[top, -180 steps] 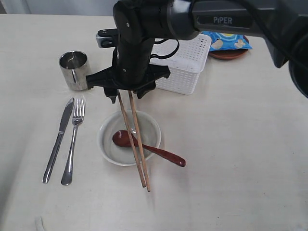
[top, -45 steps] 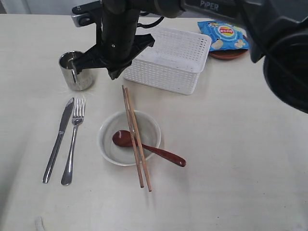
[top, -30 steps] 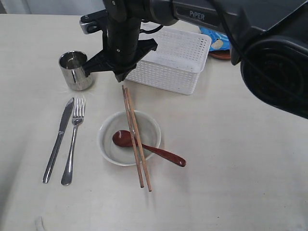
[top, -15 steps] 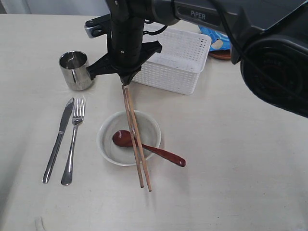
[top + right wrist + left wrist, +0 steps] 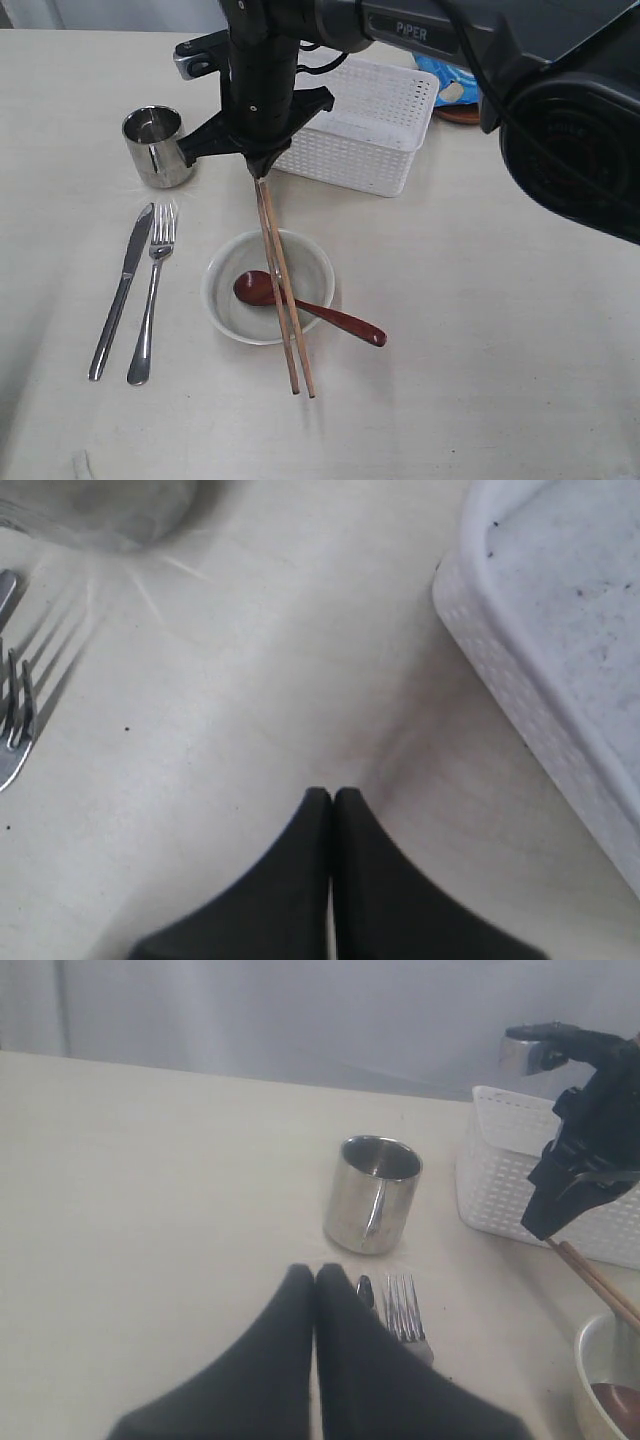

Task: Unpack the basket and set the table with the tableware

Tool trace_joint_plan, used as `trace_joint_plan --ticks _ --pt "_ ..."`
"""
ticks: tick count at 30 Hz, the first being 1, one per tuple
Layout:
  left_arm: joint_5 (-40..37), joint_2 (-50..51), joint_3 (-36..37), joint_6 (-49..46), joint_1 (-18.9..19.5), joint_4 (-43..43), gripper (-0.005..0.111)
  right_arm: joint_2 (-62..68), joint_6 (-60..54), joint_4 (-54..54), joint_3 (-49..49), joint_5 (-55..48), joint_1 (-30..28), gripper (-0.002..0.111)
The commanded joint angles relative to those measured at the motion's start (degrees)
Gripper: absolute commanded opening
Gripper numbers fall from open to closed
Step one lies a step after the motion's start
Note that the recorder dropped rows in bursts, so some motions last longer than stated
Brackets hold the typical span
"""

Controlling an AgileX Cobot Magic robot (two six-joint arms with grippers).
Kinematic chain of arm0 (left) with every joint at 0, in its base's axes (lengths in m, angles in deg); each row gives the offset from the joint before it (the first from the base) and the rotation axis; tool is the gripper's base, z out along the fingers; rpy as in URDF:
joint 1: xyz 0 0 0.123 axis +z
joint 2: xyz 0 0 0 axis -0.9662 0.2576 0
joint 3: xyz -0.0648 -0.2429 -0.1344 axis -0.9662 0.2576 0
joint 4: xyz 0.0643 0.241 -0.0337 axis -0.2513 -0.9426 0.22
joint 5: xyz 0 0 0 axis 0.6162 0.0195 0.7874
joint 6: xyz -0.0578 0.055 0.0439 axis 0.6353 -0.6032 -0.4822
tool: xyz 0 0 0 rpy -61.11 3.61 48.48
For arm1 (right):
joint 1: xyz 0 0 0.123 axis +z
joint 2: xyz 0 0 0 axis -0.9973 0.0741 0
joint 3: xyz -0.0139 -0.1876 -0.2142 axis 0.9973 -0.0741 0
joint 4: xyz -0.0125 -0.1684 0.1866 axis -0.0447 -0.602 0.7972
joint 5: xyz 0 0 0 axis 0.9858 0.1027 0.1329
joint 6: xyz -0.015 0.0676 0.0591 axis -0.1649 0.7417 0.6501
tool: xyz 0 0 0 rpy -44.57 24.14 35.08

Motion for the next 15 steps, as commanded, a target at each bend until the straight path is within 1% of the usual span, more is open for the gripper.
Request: trace_joint_plan --ticks 1,15 --pt "0.63 -0.21 0.16 -0.03 0.06 0.21 0.0 -0.24 -0.47 0.0 0.14 -0.9 -0.35 0.0" --pt "0.63 -0.21 0.16 -0.03 0.06 0.21 0.0 -0.24 -1.39 0.89 0.14 -1.78 -0.35 0.0"
